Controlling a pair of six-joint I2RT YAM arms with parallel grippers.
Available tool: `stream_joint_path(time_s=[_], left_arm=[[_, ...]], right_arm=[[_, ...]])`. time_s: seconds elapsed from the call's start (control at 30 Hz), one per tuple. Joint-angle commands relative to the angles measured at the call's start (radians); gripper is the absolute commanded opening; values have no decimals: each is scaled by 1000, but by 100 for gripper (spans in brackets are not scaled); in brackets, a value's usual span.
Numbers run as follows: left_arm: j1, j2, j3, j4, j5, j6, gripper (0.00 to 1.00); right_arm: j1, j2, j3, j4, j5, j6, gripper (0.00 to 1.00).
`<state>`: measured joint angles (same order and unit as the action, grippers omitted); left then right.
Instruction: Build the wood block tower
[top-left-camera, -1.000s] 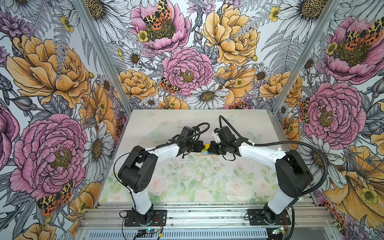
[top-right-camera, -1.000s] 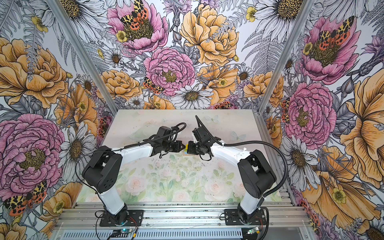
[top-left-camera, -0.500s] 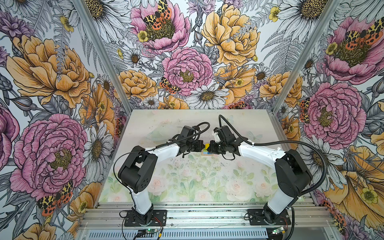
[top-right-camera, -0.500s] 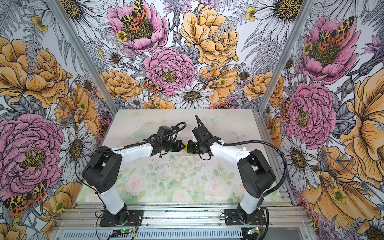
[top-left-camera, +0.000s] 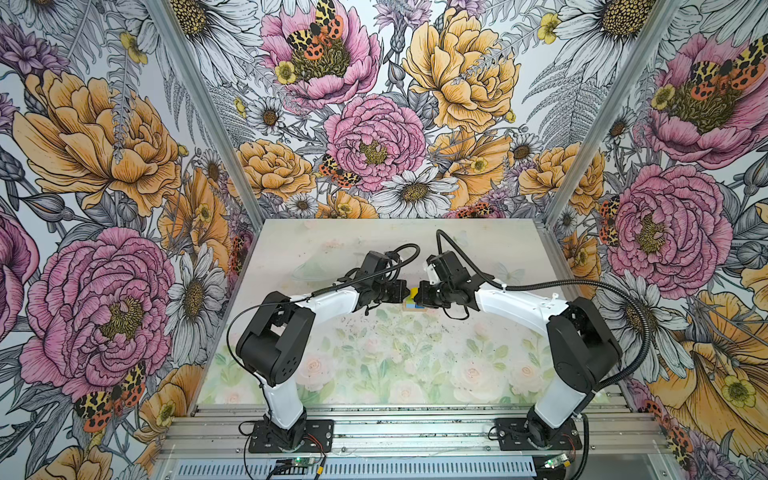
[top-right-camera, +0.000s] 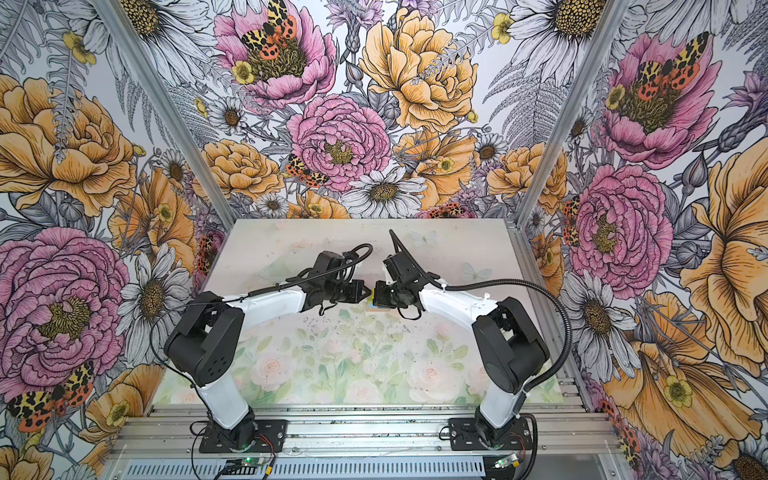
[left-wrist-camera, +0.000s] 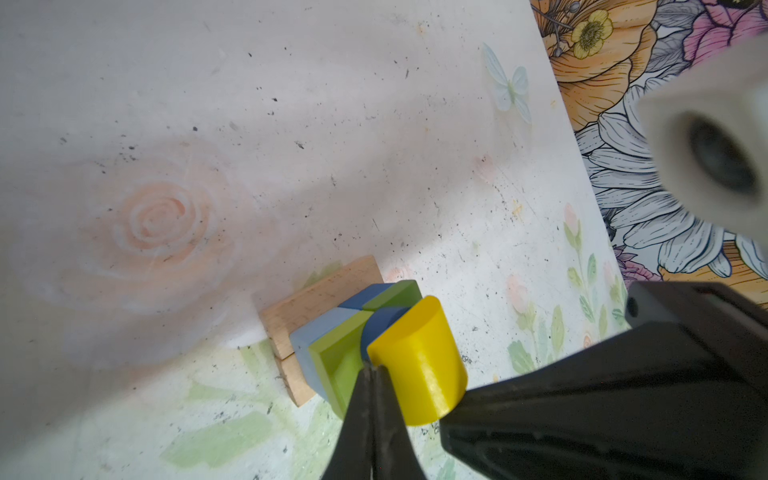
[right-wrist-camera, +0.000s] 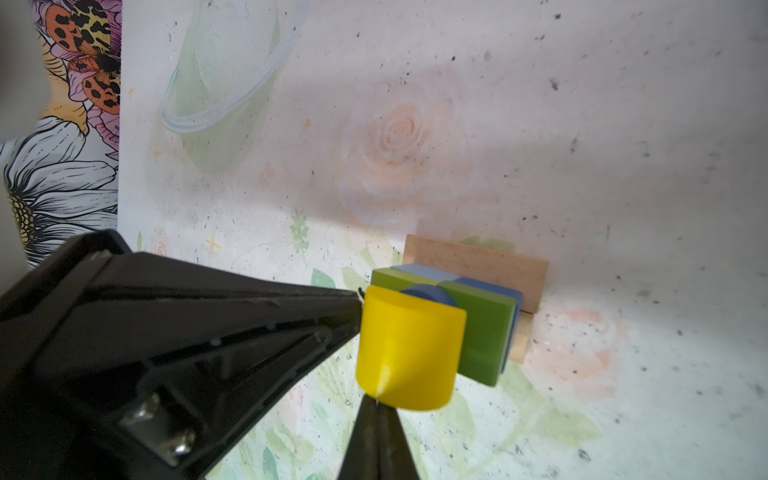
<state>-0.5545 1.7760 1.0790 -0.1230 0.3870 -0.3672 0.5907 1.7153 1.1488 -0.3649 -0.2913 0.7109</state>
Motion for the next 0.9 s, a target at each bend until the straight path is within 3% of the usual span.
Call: stream_joint_path(time_s=[0.0, 0.87], left_arm=[[-6, -3, 18, 16, 18, 1, 0], [-4, -6, 16, 17, 17, 2, 0]], right_arm=[[6, 12, 25, 9, 8, 4, 0], [-6, 21, 28, 10, 12, 2, 0]])
